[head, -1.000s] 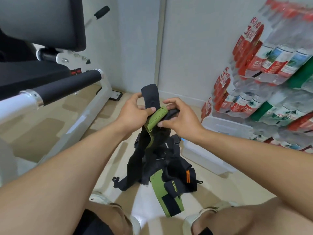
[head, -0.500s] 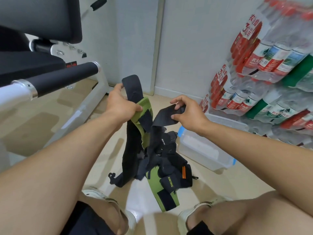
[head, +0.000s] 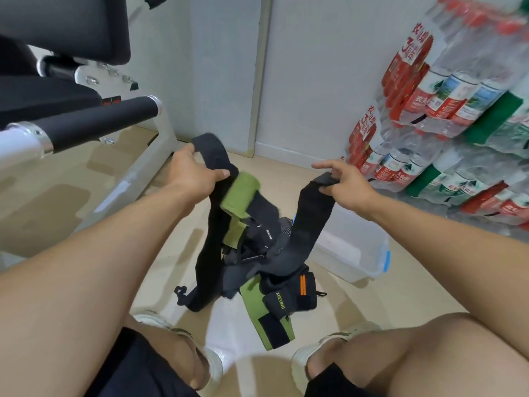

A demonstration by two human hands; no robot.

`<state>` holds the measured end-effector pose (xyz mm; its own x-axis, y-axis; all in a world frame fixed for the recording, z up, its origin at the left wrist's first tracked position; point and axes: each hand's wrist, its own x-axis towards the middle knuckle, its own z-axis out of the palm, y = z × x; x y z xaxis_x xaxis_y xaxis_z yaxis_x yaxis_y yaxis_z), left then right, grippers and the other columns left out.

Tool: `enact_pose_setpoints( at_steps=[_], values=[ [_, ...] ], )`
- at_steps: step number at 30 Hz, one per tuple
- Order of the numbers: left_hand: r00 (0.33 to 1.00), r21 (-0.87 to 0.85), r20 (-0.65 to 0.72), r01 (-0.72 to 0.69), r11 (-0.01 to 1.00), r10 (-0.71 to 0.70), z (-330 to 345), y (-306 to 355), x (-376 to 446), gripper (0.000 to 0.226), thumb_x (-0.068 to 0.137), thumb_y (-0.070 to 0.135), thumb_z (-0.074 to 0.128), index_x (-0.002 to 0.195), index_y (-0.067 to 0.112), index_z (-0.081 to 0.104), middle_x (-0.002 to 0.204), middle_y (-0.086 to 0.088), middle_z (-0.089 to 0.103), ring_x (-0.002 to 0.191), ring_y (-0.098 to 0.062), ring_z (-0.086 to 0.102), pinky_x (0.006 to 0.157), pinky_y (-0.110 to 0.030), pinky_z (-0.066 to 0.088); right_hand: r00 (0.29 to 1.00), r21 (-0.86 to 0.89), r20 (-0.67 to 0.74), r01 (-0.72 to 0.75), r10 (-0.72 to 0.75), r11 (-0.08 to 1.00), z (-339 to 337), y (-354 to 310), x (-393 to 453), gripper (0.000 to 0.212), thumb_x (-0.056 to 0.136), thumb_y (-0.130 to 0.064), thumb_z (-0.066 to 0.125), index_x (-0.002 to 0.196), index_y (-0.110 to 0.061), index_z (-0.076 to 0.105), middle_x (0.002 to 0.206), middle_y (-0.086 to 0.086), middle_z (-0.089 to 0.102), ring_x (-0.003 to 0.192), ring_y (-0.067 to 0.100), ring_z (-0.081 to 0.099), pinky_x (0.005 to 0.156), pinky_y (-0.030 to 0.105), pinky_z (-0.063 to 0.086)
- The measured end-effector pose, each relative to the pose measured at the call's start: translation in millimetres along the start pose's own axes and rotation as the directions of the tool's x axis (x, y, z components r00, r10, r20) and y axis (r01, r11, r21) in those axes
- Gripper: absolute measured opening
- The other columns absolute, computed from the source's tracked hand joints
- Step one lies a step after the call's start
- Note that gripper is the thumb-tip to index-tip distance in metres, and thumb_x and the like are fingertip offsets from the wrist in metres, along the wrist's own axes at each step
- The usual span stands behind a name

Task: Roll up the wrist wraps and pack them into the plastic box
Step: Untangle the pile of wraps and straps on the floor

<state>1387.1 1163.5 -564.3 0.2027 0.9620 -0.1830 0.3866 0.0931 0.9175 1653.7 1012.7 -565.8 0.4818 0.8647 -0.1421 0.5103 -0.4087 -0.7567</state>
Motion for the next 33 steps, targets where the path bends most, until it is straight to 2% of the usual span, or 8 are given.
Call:
enact_pose_setpoints(
  at_steps=[3, 10, 17, 20, 23, 26, 29, 33],
  values=[
    [0.999, 0.0, 0.035, -0.03, 1.0, 0.03, 5, 7, -6, 0.085, 0.066, 0.026, 0.092, 0.141, 0.024, 0.052, 0.123, -0.003, 0.07, 0.107, -0.025, 0.069, 0.09, -0.046, 0.059, 0.998, 0.059, -0.004, 0.06, -0.06, 0.996, 4, -4, 1, 0.05, 0.094, 0.008, 0.062, 0.123, -0.032, 0.068, 0.119, 0.004, 0.066, 0.12, 0.022, 0.06, 0.103, 0.038, 0.054],
    [0.995, 0.015, 0.08, -0.057, 0.998, 0.056, 12, 12, -9, 0.068, 0.079, 0.012, 0.085, 0.138, 0.023, 0.053, 0.121, -0.003, 0.069, 0.105, -0.021, 0.069, 0.089, -0.041, 0.058, 0.967, 0.191, -0.196, 0.202, -0.165, 0.961, 13, -27, -1, 0.034, 0.099, 0.0, 0.06, 0.124, -0.022, 0.066, 0.124, -0.008, 0.066, 0.118, 0.008, 0.058, 0.104, 0.024, 0.048],
    [0.992, 0.021, 0.106, -0.074, 0.997, 0.071, 11, 13, -10, 0.067, 0.085, 0.01, 0.08, 0.144, 0.021, 0.049, 0.125, 0.006, 0.056, 0.107, -0.018, 0.06, 0.086, -0.032, 0.051, 0.738, 0.276, -0.636, 0.488, -0.224, 0.828, -5, -70, 6, 0.019, 0.092, -0.007, 0.066, 0.102, -0.022, 0.063, 0.096, -0.012, 0.07, 0.095, 0.004, 0.066, 0.093, 0.026, 0.053],
    [0.992, 0.035, 0.108, -0.068, 0.997, 0.064, 11, 13, -9, 0.066, 0.085, 0.011, 0.08, 0.143, 0.021, 0.05, 0.131, 0.003, 0.06, 0.111, -0.021, 0.063, 0.092, -0.038, 0.056, 0.702, 0.271, -0.666, 0.545, -0.254, 0.794, -10, -88, 1, 0.015, 0.095, -0.013, 0.066, 0.092, -0.026, 0.06, 0.084, -0.015, 0.064, 0.08, -0.003, 0.059, 0.079, 0.02, 0.049],
    [0.995, 0.043, 0.1, -0.034, 0.998, 0.03, 7, 8, -6, 0.065, 0.087, 0.01, 0.078, 0.143, 0.021, 0.049, 0.126, -0.002, 0.065, 0.11, -0.026, 0.066, 0.092, -0.047, 0.058, 0.822, 0.232, -0.424, 0.504, -0.38, 0.832, 8, -86, -5, 0.024, 0.092, -0.005, 0.07, 0.089, -0.027, 0.062, 0.08, -0.016, 0.064, 0.073, -0.011, 0.057, 0.074, 0.014, 0.045],
    [0.997, 0.065, 0.081, 0.006, 0.998, -0.012, -1, 2, -1, 0.07, 0.086, 0.012, 0.078, 0.147, 0.022, 0.045, 0.132, -0.004, 0.063, 0.116, -0.03, 0.063, 0.094, -0.051, 0.057, 0.914, 0.108, 0.169, 0.355, -0.369, 0.929, 31, -56, -14, 0.023, 0.088, -0.002, 0.077, 0.092, -0.023, 0.069, 0.083, -0.012, 0.07, 0.074, -0.008, 0.062, 0.078, 0.015, 0.048],
    [0.996, 0.113, 0.076, 0.043, 0.993, -0.051, -6, -4, 2, 0.073, 0.088, 0.011, 0.076, 0.151, 0.021, 0.041, 0.136, -0.007, 0.059, 0.12, -0.032, 0.06, 0.095, -0.051, 0.056, 0.788, -0.239, 0.6, 0.343, -0.14, 0.908, 58, -9, -25, 0.009, 0.086, -0.009, 0.079, 0.093, -0.014, 0.077, 0.092, 0.004, 0.077, 0.084, 0.012, 0.067, 0.081, 0.028, 0.052],
    [0.992, 0.145, 0.092, 0.07, 0.987, -0.084, -9, -7, 4, 0.064, 0.088, 0.011, 0.076, 0.145, 0.018, 0.049, 0.135, -0.01, 0.061, 0.118, -0.034, 0.062, 0.094, -0.051, 0.057, 0.618, -0.482, 0.772, 0.418, 0.148, 0.77, 87, 34, -34, 0.025, 0.087, -0.024, 0.08, 0.103, -0.006, 0.075, 0.097, 0.017, 0.072, 0.078, 0.019, 0.055, 0.075, 0.03, 0.045]
  ],
)
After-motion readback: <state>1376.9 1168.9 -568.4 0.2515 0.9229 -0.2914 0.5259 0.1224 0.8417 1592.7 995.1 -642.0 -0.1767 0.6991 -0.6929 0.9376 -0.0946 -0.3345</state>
